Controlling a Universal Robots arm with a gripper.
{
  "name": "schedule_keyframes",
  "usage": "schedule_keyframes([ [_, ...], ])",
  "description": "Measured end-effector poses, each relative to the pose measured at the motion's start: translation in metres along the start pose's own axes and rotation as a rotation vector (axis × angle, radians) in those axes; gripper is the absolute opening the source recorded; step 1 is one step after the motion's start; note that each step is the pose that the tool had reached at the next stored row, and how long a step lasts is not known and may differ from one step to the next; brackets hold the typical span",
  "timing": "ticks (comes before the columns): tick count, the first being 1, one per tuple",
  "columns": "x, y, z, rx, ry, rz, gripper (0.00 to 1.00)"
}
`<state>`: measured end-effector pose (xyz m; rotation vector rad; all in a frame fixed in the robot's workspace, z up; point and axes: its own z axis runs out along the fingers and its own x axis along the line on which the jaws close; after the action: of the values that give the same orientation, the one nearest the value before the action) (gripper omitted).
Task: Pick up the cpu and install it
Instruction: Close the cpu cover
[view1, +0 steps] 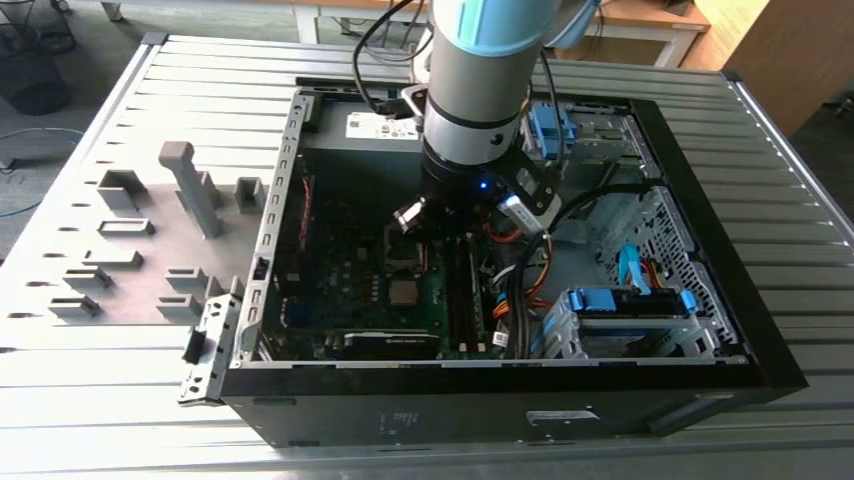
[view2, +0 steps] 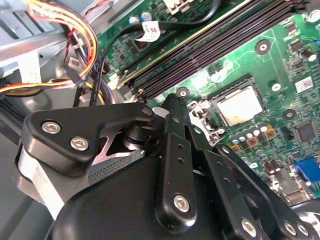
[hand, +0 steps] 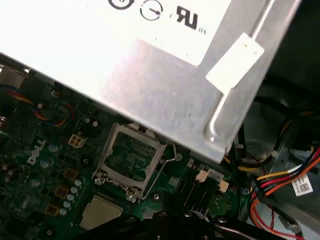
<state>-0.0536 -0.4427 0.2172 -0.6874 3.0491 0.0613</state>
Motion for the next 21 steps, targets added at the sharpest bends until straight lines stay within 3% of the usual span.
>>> schedule_keyframes([
  [17, -0.0051, 0.0141, 0.0083, -0.0082, -0.0027, -0.030, 0.11],
  [21, -0.0035, 0.0166, 0.0107, -0.0111, -0.0068, -0.031, 0.11],
])
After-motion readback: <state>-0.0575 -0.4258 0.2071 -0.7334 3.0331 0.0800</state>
